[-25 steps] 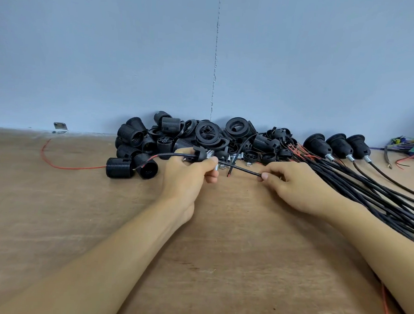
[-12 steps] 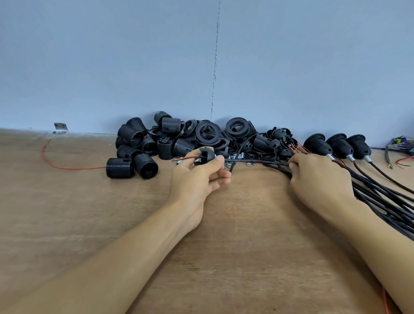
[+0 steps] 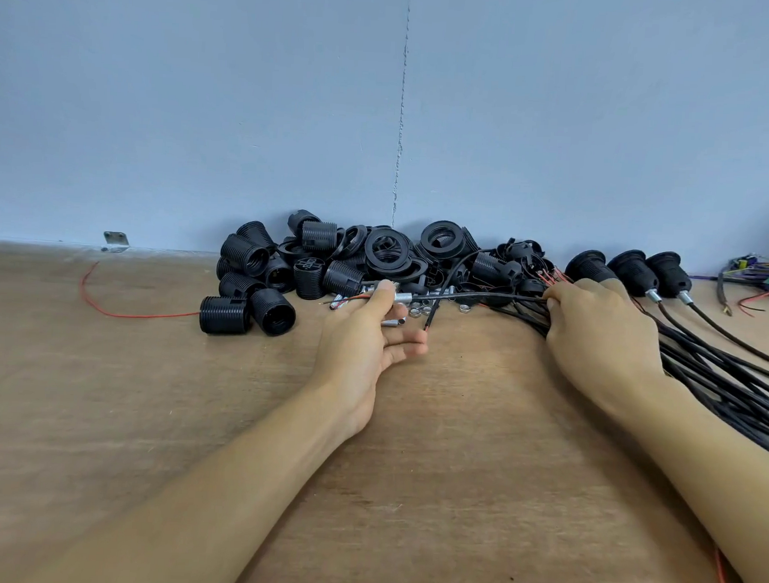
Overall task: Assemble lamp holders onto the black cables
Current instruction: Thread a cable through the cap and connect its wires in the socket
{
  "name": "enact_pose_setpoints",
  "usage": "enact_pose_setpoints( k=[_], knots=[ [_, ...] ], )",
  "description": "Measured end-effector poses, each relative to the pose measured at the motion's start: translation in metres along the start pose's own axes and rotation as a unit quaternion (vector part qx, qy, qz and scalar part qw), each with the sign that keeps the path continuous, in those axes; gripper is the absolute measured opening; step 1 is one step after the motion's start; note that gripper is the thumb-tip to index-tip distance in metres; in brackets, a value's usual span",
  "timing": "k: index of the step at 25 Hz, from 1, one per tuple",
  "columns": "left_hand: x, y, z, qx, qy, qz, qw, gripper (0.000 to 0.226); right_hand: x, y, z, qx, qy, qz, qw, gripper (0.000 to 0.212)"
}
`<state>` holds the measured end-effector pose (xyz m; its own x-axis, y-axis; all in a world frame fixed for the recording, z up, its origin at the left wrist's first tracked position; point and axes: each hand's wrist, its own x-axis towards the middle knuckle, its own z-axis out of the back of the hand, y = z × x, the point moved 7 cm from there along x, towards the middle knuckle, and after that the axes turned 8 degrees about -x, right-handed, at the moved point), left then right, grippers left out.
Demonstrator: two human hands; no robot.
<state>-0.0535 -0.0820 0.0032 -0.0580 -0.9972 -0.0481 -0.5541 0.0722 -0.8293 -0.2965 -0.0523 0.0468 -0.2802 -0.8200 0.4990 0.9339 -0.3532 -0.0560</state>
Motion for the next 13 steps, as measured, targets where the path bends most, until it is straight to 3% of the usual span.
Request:
enact_pose_setpoints(
  k=[4, 7, 10, 13],
  knots=[
    [-0.006, 0.002, -0.006, 0.05, 0.026, -0.014, 0.998, 0.031, -0.006, 0.015, 0.017, 0.047, -0.07, 0.027, 0.996, 0.024],
    [-0.008, 0.003, -0.01, 0.079, 0.041, -0.023, 0.996, 0.034, -0.023, 0.047, 0.041, 0.126, -0.164, 0.155, 0.966, 0.03],
    [-0.011, 0.004, -0.014, 0.146, 0.068, -0.052, 0.986, 0.035, -0.045, 0.08, 0.051, 0.173, -0.153, 0.294, 0.928, 0.04],
    [-0.013, 0.004, -0.015, 0.237, 0.088, -0.082, 0.964, 0.035, -0.055, 0.093, 0.048, 0.224, -0.113, 0.326, 0.912, 0.036]
  ],
)
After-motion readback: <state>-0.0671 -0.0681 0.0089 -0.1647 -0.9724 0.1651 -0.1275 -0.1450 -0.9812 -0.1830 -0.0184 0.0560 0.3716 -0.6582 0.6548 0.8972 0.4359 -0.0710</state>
